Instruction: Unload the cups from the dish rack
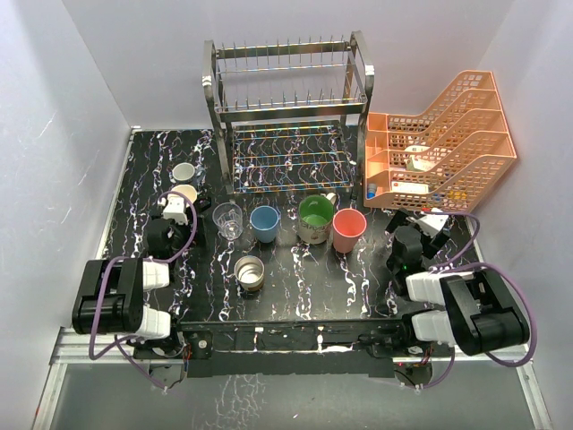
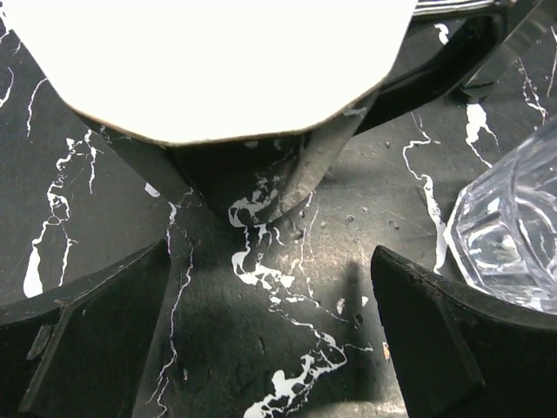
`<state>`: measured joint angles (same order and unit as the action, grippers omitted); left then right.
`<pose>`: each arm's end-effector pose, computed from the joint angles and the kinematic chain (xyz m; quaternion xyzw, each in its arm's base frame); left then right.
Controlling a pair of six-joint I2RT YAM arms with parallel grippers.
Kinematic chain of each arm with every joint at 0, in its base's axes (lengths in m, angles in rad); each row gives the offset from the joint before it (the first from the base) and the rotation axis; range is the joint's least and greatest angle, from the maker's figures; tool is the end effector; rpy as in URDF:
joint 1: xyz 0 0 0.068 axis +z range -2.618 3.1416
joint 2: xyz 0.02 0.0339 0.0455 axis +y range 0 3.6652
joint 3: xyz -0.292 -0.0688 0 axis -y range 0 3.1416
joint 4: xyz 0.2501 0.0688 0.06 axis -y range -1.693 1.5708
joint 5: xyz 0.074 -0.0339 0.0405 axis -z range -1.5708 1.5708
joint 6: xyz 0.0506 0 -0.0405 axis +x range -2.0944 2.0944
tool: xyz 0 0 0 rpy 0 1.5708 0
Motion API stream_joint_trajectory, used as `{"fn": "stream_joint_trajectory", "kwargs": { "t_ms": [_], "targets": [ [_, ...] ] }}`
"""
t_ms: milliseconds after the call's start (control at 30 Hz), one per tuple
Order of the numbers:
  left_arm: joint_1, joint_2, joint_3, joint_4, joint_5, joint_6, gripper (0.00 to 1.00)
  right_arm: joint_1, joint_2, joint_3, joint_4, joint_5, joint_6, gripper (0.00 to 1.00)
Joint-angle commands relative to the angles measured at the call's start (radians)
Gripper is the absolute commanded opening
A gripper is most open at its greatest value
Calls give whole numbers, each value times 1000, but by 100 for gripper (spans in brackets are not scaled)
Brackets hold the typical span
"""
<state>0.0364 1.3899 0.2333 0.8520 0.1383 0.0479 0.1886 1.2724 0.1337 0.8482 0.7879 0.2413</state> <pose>0.2415 0.0018 0.1587 0.0455 0.8040 -0.0308 0.5921 0.2017 0.0020 0.1592 0.2487 0.7343 -0.1831 0.6045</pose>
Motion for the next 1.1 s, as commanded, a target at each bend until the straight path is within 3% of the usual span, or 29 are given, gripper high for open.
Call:
{"fn": "stream_joint_trajectory", "kwargs": {
  "t_ms": [0,167,367,467,600,667,1067],
  "targets": [
    [15,37,14,143,31,-23,97,-21,56,39,152,-40,-1,98],
    [17,106,4,273,24,-39,97,-31,161,78,225,-78,-23,98],
    [22,294,-91,672,13,-37,97,-40,222,99,266,-248,-115,98],
    [23,265,-52,519,36,-25,97,-42,252,97,314,-429,-206,98],
    [25,272,29,385,16,-37,97,-80,266,101,317,-509,-197,98],
    [25,292,17,449,12,-41,97,-105,284,102,330,-548,-183,98],
    [24,287,25,422,-14,-48,97,-119,295,84,371,-545,-172,98]
  ]
}}
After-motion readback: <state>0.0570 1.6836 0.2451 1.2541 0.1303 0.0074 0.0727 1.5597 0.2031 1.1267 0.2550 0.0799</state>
